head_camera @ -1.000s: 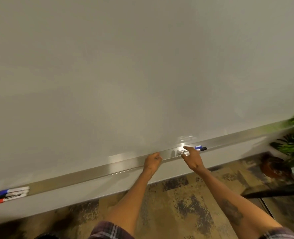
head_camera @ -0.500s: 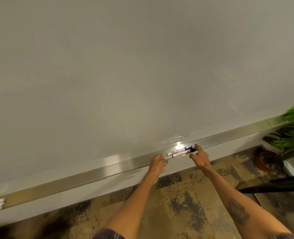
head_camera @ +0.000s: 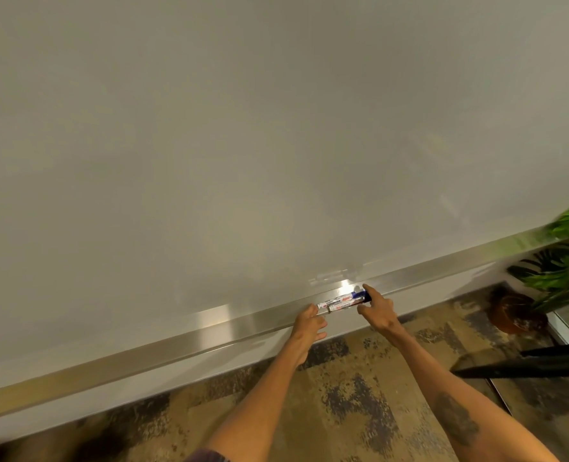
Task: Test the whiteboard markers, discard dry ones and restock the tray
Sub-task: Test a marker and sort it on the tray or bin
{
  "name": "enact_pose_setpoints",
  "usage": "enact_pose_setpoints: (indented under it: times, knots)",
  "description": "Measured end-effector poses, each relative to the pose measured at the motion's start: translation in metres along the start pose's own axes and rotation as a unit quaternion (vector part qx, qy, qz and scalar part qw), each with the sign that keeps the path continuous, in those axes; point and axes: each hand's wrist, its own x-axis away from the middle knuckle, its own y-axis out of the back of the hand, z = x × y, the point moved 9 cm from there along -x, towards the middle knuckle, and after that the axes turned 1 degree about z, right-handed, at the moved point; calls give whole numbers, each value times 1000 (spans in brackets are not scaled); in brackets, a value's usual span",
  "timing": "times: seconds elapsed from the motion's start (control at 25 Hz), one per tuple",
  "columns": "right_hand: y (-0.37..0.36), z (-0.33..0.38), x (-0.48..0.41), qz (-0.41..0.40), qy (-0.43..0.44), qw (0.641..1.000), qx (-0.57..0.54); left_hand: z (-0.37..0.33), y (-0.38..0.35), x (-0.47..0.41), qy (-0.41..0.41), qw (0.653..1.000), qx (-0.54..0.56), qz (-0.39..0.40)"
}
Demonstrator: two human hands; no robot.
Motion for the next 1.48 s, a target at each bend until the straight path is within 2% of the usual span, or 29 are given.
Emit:
enact_pose_setpoints:
  times: [0.08,0.24,0.4,0.56,0.68,0.84,0.96,1.08,1.2,1.48]
  knots:
    - [-1,5,0,-13,10,1000,-17,-1,4,-1,-4,1000,19,-3]
    - [2,22,9,-93,37,990,-102,0,21,3,-24,998,52,-29]
    - [-3,47,26,-165,14,954,-248,-4,52,18,-41,992,86,-77]
    - [-26,74,40,-164,-3,904,-395,-8,82,44,-40,995,65,-67]
    - [-51,94,52,-144,-8,878,-456,-7,103,66,-36,997,44,-49]
    - [-88,144,93,-95,44,909,-403,-3,127,101,-41,998,-45,-16]
    - [-114,188,130,-69,129,927,-345,-10,160,122,-83,989,-102,-68]
    - [-142,235,166,-58,199,942,-263,-32,208,148,-155,978,-5,-143]
    - [-177,280,190,-33,273,941,-195,-51,246,173,-213,963,95,-134]
    - [-242,367,229,4,351,933,-76,-70,322,233,-309,912,200,-179]
